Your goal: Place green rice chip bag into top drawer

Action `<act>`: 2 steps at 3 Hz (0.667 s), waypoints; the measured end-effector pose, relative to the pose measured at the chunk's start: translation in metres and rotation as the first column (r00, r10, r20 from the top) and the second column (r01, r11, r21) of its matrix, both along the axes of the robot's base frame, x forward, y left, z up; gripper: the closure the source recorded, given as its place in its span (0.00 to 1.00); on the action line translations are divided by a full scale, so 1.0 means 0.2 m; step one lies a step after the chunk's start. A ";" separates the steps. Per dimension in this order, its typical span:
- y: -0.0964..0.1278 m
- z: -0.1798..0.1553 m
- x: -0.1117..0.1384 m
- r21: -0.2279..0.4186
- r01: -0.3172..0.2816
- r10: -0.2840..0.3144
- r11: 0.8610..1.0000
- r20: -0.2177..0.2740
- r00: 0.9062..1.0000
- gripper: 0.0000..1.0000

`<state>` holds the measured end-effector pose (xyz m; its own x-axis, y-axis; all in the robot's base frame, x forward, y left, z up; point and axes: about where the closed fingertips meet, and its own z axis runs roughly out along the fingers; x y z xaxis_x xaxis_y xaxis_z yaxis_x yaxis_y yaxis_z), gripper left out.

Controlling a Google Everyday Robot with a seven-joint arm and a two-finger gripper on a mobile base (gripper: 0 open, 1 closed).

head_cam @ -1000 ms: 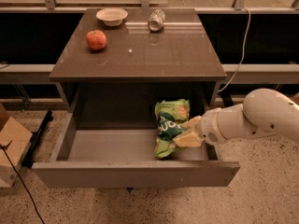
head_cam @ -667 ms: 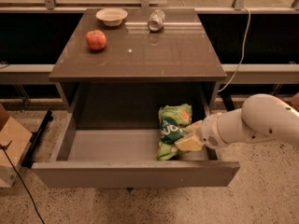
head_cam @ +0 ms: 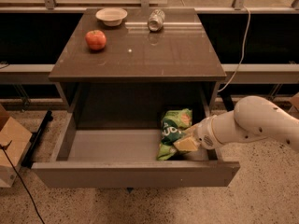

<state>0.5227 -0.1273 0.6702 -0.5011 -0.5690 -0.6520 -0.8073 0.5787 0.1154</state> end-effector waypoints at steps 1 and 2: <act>0.01 0.00 0.00 0.001 -0.002 0.002 1.000 -0.002 1.000 0.04; 0.01 0.00 0.00 0.001 -0.003 0.003 1.000 -0.003 1.000 0.00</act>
Offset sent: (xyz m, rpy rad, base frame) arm -0.0001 0.0013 -0.0007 0.0007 0.0025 0.0014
